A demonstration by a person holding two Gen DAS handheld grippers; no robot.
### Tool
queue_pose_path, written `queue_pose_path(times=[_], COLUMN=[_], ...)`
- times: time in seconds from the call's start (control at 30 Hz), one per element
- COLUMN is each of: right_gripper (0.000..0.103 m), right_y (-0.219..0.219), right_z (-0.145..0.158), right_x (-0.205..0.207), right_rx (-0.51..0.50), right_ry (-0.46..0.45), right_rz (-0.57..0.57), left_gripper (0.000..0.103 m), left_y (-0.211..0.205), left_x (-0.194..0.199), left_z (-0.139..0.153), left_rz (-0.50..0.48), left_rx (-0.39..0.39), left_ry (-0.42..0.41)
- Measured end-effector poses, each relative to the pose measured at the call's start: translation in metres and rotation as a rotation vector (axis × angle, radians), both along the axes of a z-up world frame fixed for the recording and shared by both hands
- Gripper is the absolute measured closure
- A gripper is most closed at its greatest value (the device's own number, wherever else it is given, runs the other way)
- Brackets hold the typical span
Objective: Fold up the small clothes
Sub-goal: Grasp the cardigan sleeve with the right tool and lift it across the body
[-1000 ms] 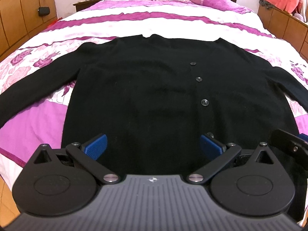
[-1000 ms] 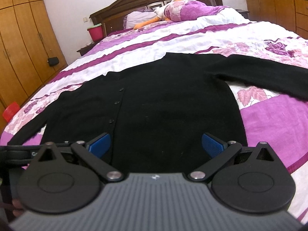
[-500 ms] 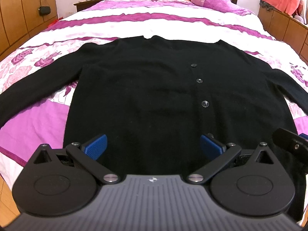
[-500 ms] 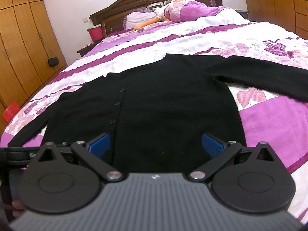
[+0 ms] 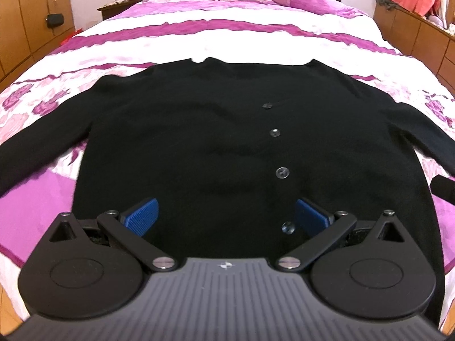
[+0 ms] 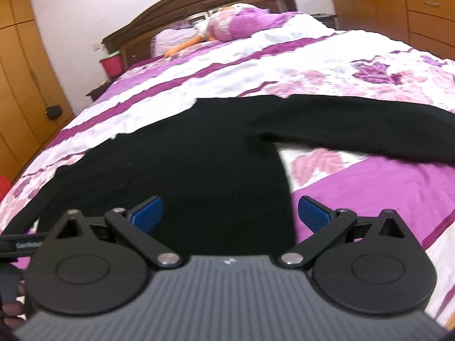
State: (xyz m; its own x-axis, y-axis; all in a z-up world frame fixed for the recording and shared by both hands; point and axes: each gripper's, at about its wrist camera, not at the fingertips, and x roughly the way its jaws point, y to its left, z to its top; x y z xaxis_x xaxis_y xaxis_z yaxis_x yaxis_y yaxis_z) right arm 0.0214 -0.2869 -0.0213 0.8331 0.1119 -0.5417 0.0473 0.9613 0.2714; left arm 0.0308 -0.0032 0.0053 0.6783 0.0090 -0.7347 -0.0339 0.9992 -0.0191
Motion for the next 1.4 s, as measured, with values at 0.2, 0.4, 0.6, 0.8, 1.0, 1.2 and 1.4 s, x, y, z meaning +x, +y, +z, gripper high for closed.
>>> queue_pose_path(times=[0.2, 0.4, 0.6, 0.8, 1.0, 1.2, 1.4], right_gripper=[0.000, 0.000, 0.000, 0.000, 0.000, 0.000, 0.001], right_y=[-0.042, -0.095, -0.143, -0.159, -0.167, -0.175, -0.175], right_z=[-0.006, -0.016, -0.038, -0.060, -0.061, -0.062, -0.068], right_x=[0.016, 0.037, 0.045, 0.053, 0.060, 0.073, 0.063], right_rx=[0.032, 0.045, 0.157, 0.216, 0.259, 0.306, 0.296], right_ry=[0.018, 0.035, 0.072, 0.054, 0.002, -0.047, -0.097], right_rz=[-0.079, -0.191, -0.269, -0.280, -0.315, -0.336, -0.331], left_gripper=[0.000, 0.000, 0.000, 0.000, 0.000, 0.000, 0.000], left_y=[-0.014, -0.026, -0.033, -0.036, -0.039, -0.039, -0.040], left_x=[0.015, 0.035, 0.050, 0.060, 0.064, 0.067, 0.065], left_z=[-0.006, -0.016, -0.032, -0.046, -0.057, -0.057, -0.058], left_rz=[-0.042, -0.043, -0.036, -0.035, -0.031, -0.045, -0.057], left_rx=[0.027, 0.057, 0.056, 0.063, 0.074, 0.084, 0.091], left_ry=[-0.015, -0.002, 0.054, 0.080, 0.072, 0.078, 0.066])
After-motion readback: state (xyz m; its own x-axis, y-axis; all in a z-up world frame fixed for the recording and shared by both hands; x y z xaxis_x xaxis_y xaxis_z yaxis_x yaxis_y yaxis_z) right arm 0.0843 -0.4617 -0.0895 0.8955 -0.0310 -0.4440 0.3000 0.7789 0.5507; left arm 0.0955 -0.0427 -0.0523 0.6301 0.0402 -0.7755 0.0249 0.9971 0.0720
